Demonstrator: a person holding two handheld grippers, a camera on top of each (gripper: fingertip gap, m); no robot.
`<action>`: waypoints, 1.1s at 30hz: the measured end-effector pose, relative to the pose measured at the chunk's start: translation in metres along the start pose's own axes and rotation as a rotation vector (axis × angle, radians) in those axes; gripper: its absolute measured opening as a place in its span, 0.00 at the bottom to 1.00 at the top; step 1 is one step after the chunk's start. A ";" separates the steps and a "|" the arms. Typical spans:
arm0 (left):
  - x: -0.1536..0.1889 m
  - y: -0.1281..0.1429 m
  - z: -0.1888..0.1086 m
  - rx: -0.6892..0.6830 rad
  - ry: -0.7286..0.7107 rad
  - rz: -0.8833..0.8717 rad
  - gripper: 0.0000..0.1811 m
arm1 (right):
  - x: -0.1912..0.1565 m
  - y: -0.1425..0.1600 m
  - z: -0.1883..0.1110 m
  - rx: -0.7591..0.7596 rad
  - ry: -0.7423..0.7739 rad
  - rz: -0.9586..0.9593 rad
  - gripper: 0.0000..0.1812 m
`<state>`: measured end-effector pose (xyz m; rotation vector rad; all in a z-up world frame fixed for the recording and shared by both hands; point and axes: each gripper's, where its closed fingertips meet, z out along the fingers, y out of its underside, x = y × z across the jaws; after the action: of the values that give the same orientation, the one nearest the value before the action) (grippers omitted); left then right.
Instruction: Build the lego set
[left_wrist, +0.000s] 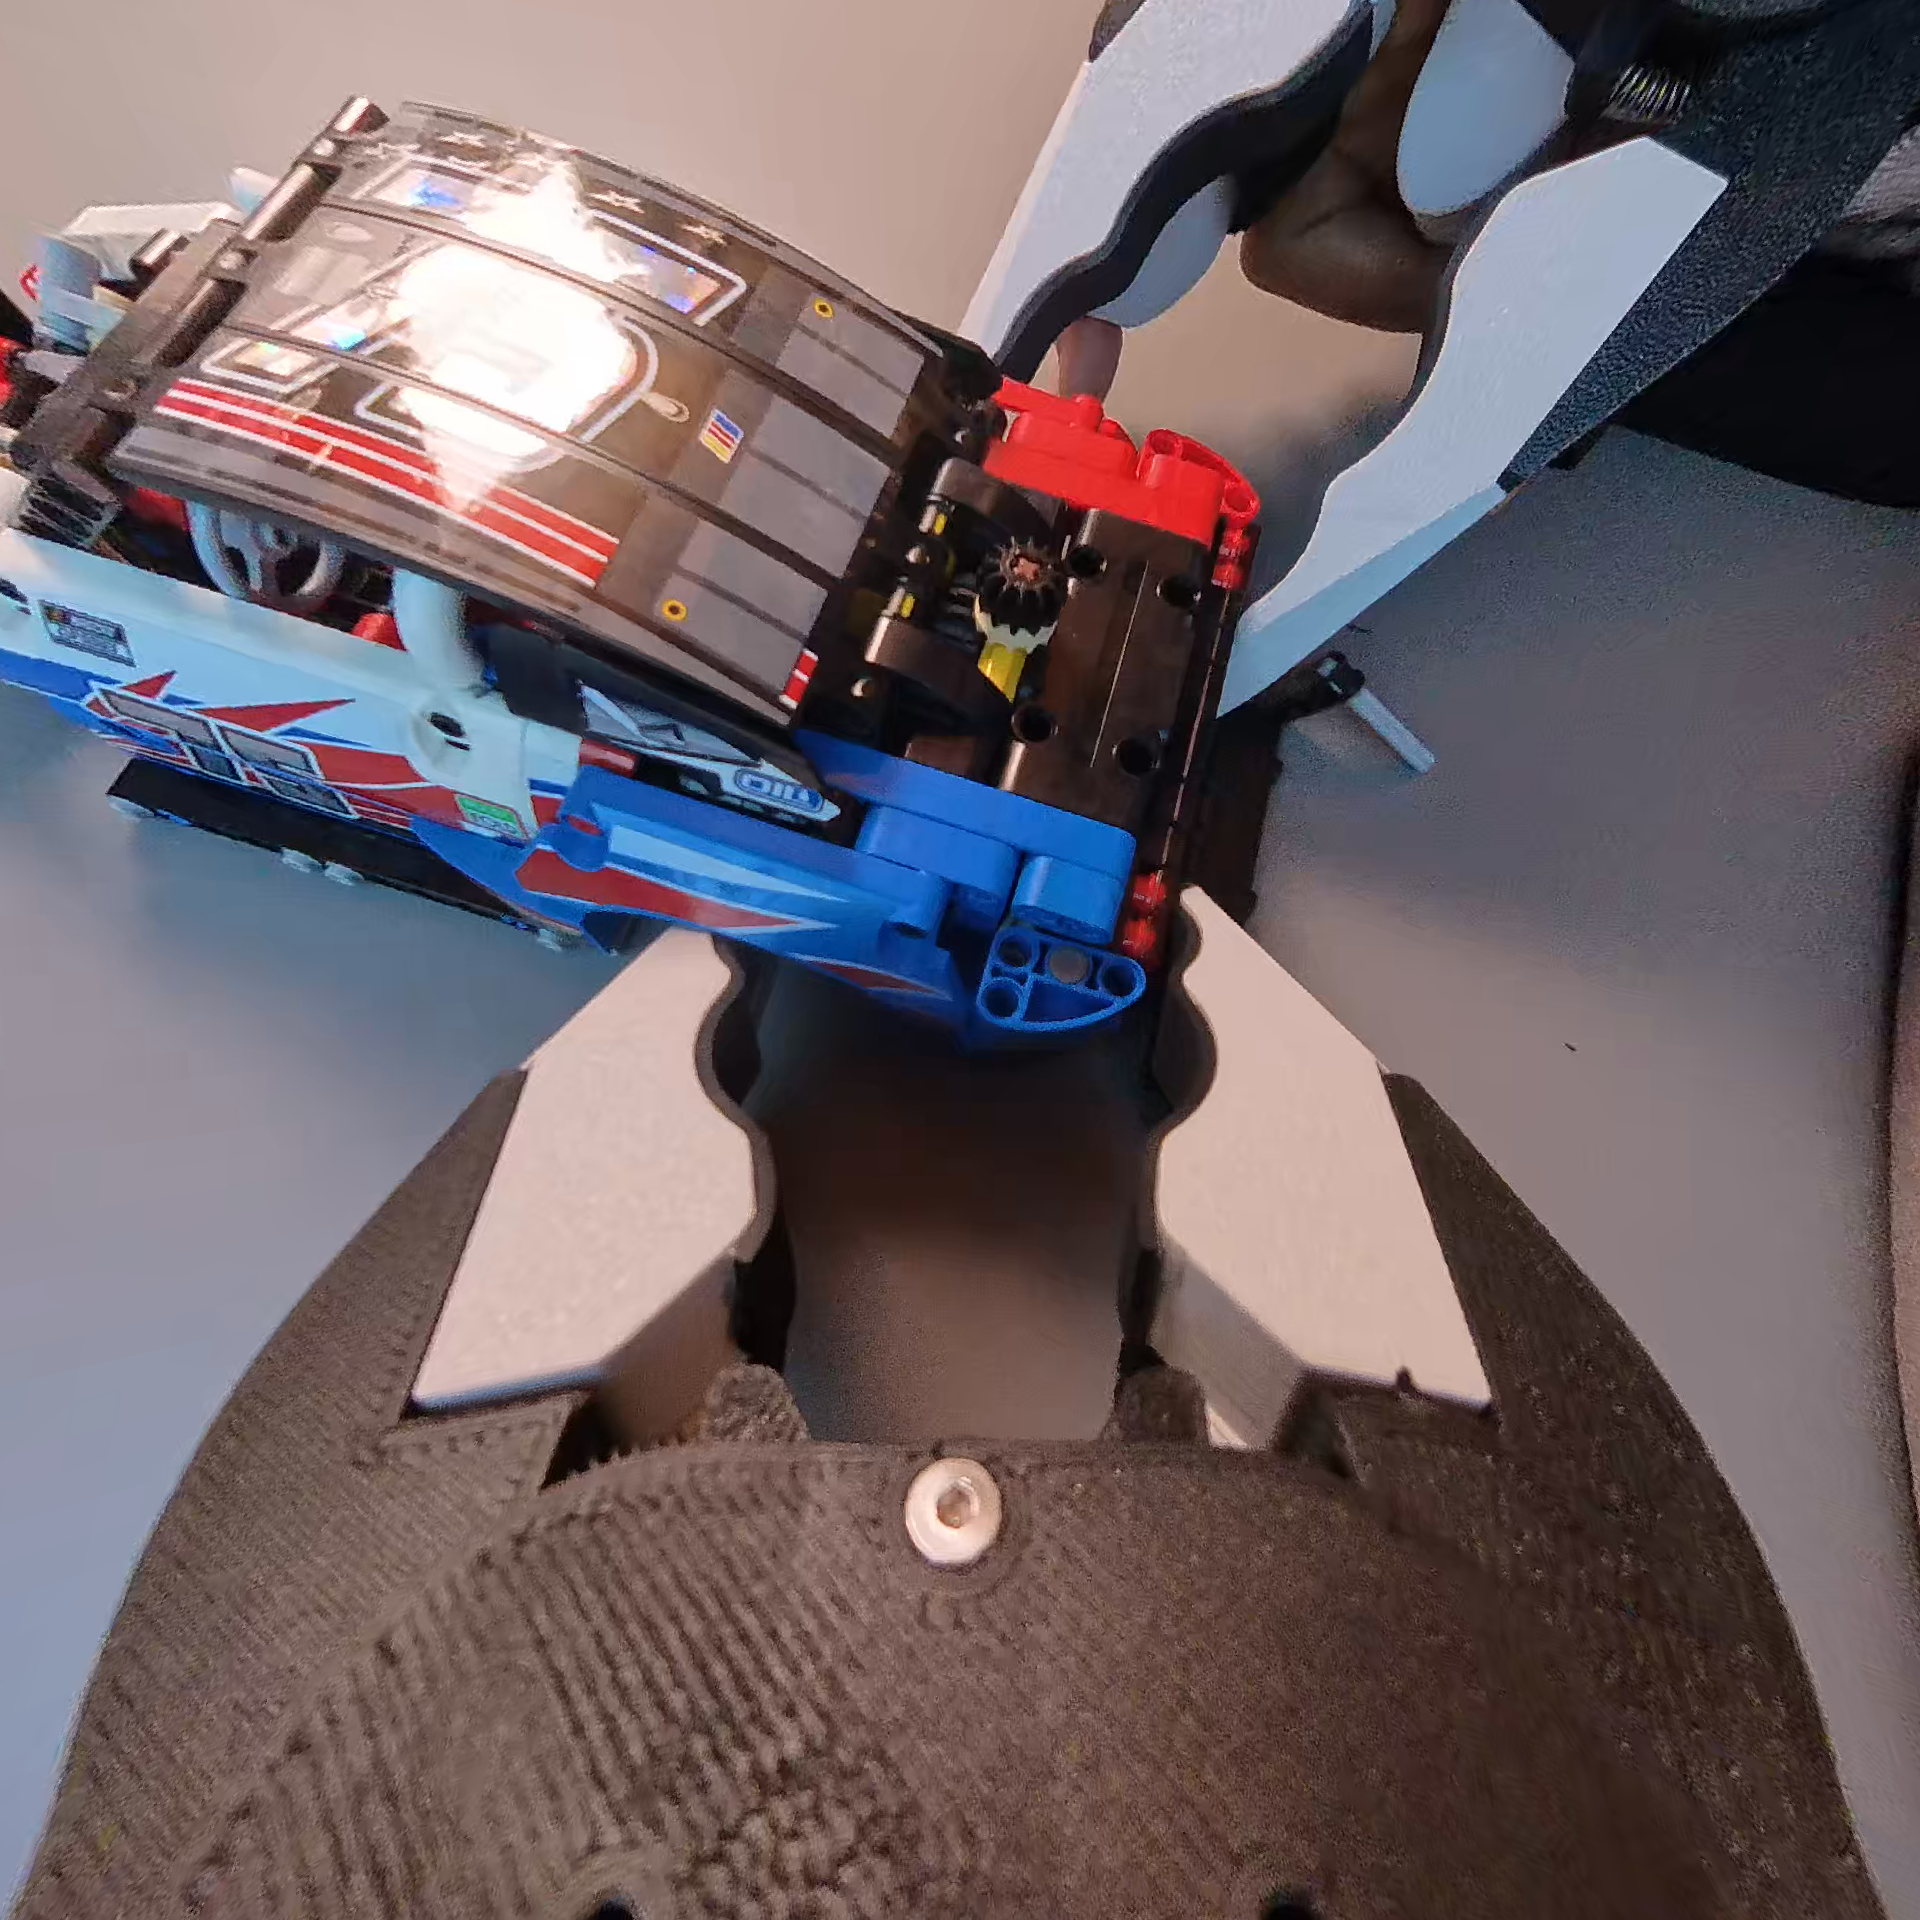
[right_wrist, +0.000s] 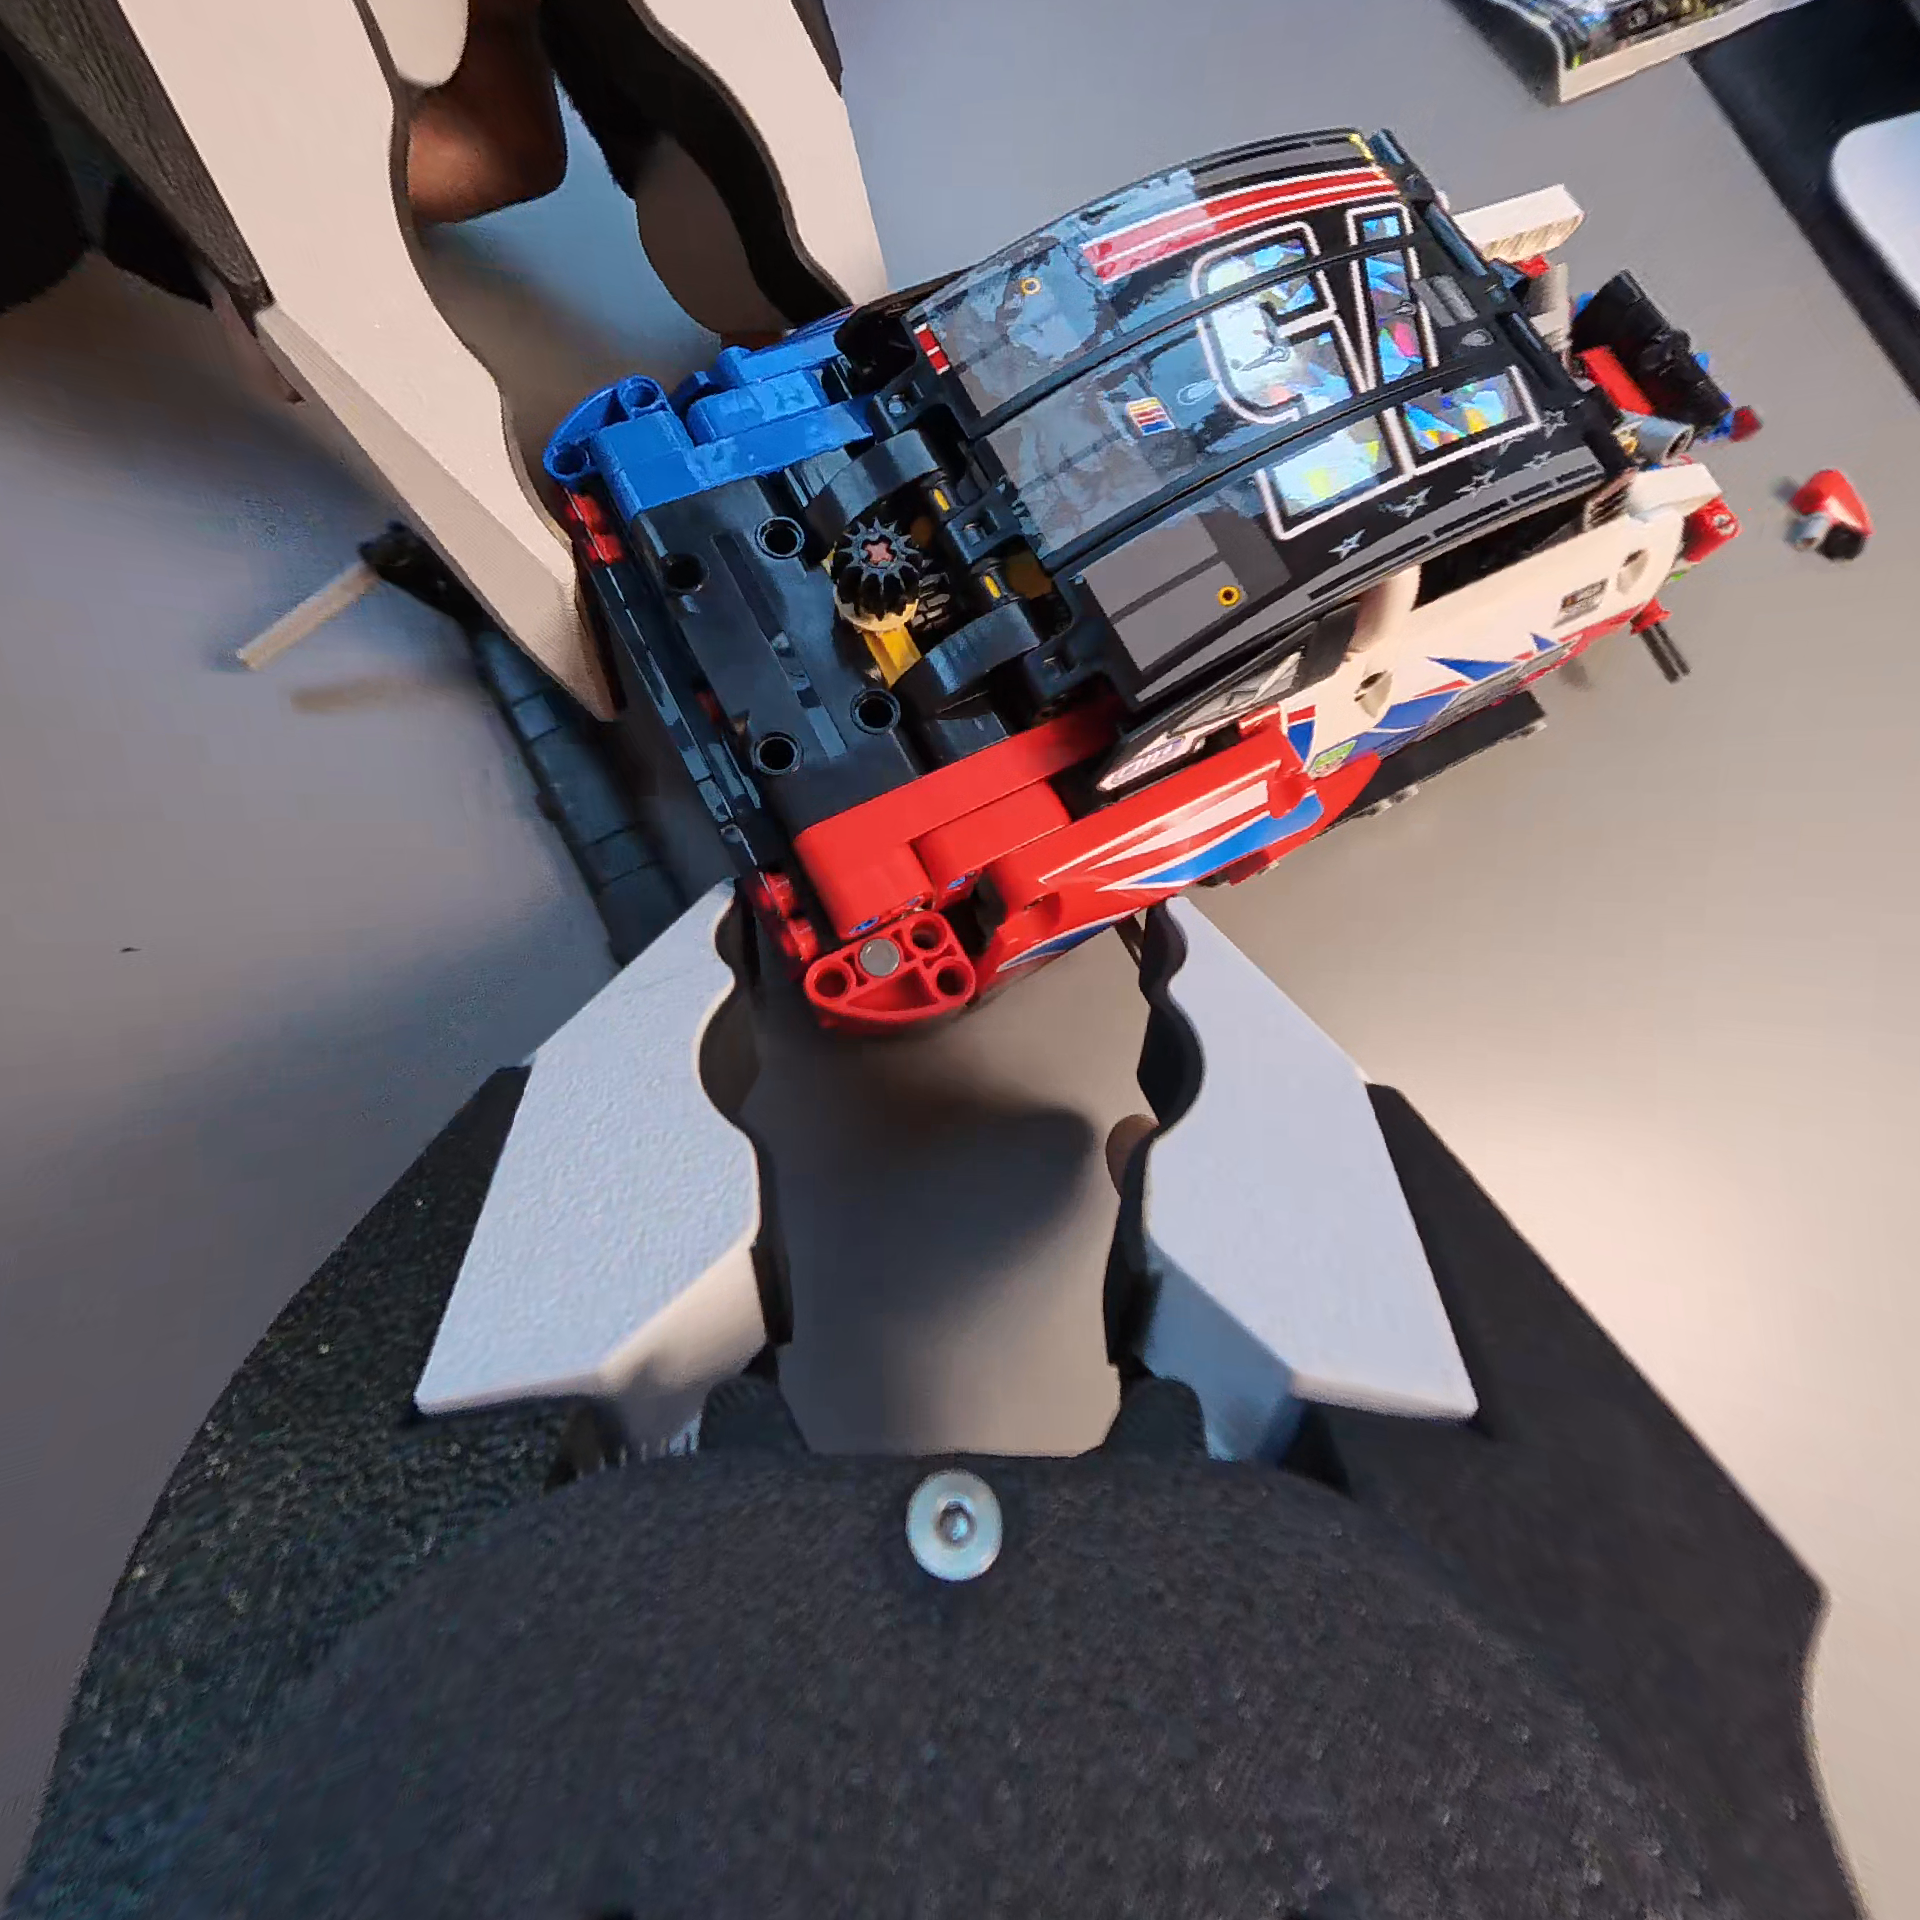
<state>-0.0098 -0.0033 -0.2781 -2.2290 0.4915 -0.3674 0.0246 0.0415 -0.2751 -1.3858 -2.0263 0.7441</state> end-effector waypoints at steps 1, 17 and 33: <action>0.004 0.002 -0.002 0.001 0.008 0.004 0.42 | -0.006 0.000 -0.001 0.003 0.008 -0.003 0.40; 0.028 0.023 -0.048 0.025 0.177 -0.245 0.32 | -0.066 0.020 -0.042 -0.072 -0.228 0.233 0.37; 0.060 0.020 -0.042 -0.005 0.068 0.061 0.03 | -0.105 -0.002 -0.035 0.011 -0.205 0.135 0.17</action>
<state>0.0213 -0.0700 -0.2611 -2.2064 0.5961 -0.4114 0.0805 -0.0536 -0.2649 -1.5052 -2.0936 0.9908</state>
